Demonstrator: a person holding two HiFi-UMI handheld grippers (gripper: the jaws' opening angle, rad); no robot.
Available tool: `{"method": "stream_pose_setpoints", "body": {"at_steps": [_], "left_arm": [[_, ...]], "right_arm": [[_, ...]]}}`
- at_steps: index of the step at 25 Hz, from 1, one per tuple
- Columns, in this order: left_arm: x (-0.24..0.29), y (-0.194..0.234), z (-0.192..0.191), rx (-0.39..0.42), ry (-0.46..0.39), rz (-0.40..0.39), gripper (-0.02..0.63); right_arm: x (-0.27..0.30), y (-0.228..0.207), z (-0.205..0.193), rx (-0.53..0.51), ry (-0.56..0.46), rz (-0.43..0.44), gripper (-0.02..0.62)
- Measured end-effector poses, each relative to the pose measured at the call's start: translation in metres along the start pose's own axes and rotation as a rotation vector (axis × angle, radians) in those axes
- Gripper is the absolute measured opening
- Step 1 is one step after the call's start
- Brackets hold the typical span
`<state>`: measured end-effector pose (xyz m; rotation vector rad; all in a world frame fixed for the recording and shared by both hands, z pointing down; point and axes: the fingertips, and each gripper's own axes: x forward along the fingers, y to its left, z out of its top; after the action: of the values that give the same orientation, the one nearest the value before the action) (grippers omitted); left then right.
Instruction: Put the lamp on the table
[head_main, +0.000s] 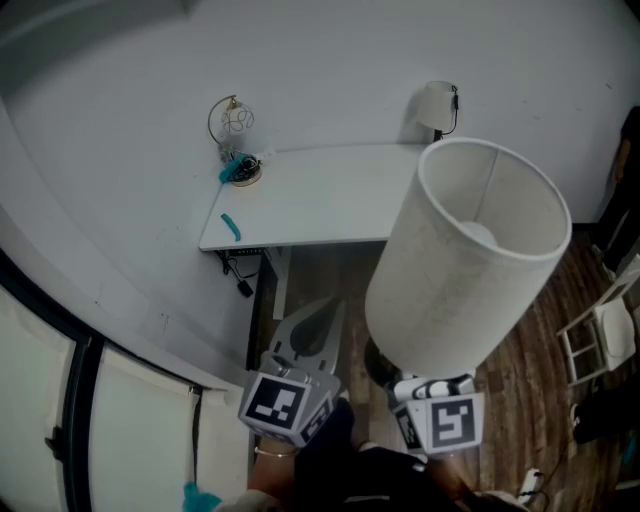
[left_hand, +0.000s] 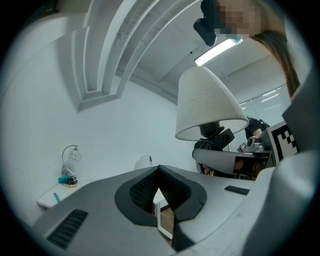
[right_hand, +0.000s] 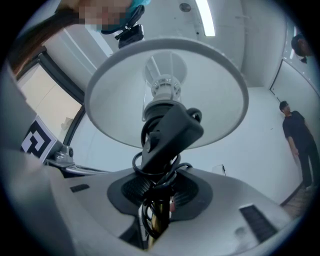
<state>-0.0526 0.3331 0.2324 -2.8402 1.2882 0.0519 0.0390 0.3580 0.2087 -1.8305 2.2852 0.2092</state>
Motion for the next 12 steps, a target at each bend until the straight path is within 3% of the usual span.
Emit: {"method": "stream_pose_setpoints", "body": {"at_steps": [12], "left_arm": [[0.061,0.038,0.000,-0.002,-0.015,-0.009,-0.002]], "right_arm": [[0.061,-0.011,-0.004,0.001,-0.050,0.047,0.104]]}}
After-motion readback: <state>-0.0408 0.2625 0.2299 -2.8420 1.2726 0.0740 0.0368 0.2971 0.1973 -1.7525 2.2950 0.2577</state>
